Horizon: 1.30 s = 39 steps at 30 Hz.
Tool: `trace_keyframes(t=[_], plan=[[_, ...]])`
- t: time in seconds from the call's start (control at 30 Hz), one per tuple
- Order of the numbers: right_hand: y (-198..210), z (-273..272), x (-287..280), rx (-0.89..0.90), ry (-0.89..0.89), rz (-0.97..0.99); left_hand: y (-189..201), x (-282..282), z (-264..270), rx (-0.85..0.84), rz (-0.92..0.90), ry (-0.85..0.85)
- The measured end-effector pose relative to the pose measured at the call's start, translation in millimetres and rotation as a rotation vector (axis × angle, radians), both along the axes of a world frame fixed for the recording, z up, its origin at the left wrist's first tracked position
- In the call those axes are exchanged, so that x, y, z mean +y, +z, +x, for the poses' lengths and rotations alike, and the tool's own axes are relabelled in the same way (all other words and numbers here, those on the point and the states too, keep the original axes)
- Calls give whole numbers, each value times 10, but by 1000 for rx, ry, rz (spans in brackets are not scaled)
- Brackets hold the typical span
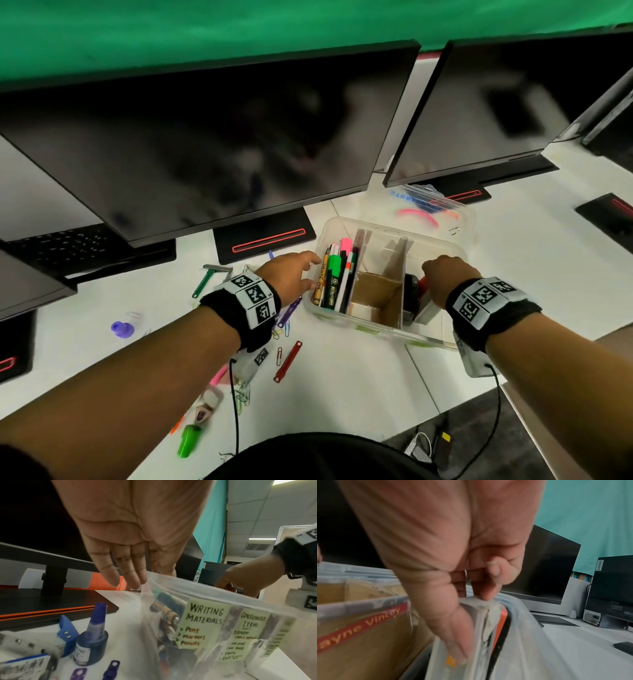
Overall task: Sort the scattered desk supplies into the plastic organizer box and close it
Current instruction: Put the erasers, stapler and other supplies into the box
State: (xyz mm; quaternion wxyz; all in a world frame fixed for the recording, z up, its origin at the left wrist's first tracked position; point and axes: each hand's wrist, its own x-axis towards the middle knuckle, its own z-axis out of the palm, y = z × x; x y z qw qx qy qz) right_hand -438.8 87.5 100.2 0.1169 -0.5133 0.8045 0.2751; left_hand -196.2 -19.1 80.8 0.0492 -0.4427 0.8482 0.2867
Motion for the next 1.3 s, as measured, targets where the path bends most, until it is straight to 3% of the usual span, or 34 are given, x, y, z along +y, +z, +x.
trace_keyframes(t=[0.27, 0.63, 0.77, 0.87, 0.97, 1.07, 1.3], plan=[[-16, 24, -92, 43, 4, 154, -3, 25, 11, 38, -5, 8], [-72, -47, -69, -27, -32, 52, -25, 43, 188, 44, 55, -16], [186, 246, -119, -53, 29, -115, -121, -91, 607, -7, 11, 45], [297, 687, -158, -274, 120, -225, -269, -271, 1086, -151, -56, 128], [182, 1106, -131, -475, 225, -246, -369, -426, 1577, -273, -75, 227], [-17, 1343, -99, -460, 323, -245, -418, -493, 1973, -294, -76, 355], [-294, 1445, -20, -534, 242, -418, -560, -436, 2436, -321, -69, 520]])
